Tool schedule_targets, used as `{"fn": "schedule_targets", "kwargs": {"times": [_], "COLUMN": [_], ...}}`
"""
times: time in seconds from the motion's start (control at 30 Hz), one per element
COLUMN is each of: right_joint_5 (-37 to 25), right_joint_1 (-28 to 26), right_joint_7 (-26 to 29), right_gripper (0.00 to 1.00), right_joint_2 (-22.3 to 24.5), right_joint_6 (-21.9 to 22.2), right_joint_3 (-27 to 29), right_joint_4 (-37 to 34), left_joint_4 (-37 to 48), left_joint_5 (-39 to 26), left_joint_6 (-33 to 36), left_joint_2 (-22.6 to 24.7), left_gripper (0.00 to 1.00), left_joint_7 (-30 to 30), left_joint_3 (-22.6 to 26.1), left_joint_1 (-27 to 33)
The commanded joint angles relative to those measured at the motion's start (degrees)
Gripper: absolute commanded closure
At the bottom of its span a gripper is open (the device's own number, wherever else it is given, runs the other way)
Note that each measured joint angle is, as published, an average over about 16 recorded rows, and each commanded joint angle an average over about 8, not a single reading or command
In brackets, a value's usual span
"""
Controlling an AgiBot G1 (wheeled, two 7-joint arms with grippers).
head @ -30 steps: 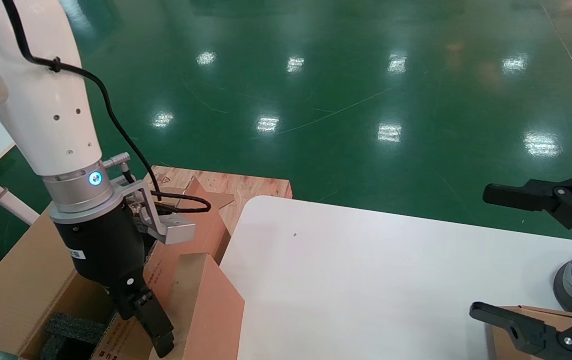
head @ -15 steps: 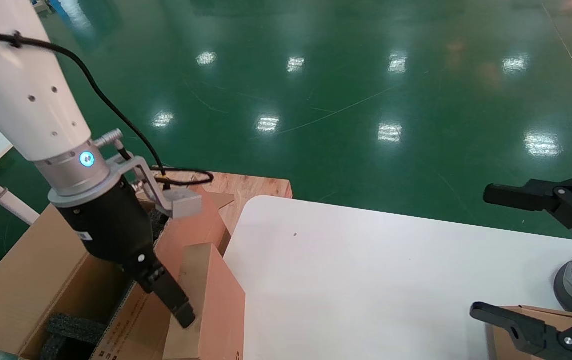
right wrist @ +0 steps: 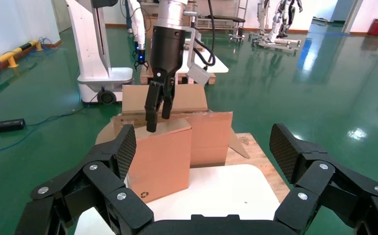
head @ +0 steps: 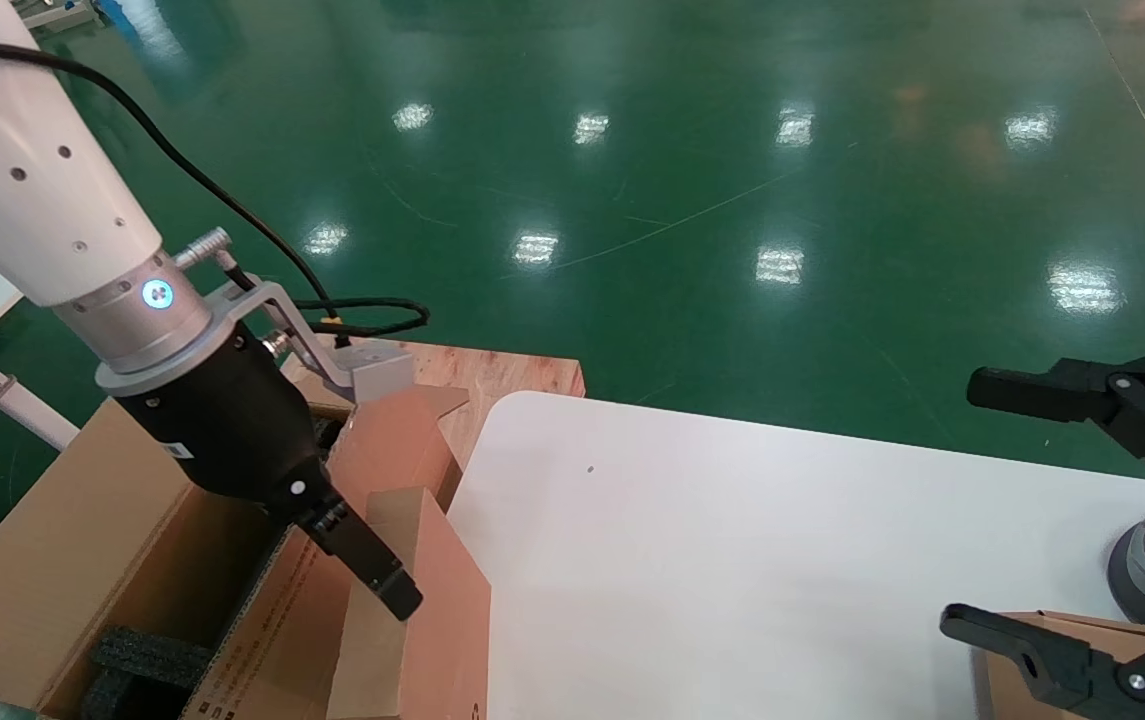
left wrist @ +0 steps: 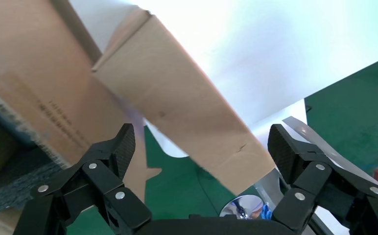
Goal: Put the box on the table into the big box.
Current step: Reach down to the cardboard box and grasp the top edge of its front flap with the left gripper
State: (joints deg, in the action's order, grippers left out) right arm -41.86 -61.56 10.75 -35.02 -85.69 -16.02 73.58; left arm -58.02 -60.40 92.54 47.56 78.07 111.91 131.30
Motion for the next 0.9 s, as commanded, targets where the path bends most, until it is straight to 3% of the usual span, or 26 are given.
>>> {"fn": "schedule_targets", "kwargs": {"times": [0.03,0.67,0.73,0.9], "right_joint_5": [0.0,0.0,0.0,0.0], "right_joint_1": [0.0,0.0,0.0,0.0], "right_joint_7": [0.0,0.0,0.0,0.0], "right_gripper": [0.0,0.0,0.02,0.64], "right_joint_2": [0.0,0.0,0.0,0.0], "right_joint_6": [0.0,0.0,0.0,0.0], "right_joint_3": [0.0,0.0,0.0,0.0], "right_joint_4": [0.0,0.0,0.0,0.0], "left_joint_4": [-0.2,-2.5,-2.7,-3.2], "left_joint_5": [0.4,-3.4,-3.9,-4.8], "left_joint_6": [-0.2,-5.6,-6.0,-6.6], "left_joint_2": [0.0,1.5,1.7,2.1], "left_gripper": [0.0,0.0,0.24,0.86], "left_joint_7": [0.0,2.9,3.3,4.2], "left_joint_3": [-0.2,1.4,1.7,2.0], "left_joint_1": [-0.4,-5.2,-5.3,-5.4]}}
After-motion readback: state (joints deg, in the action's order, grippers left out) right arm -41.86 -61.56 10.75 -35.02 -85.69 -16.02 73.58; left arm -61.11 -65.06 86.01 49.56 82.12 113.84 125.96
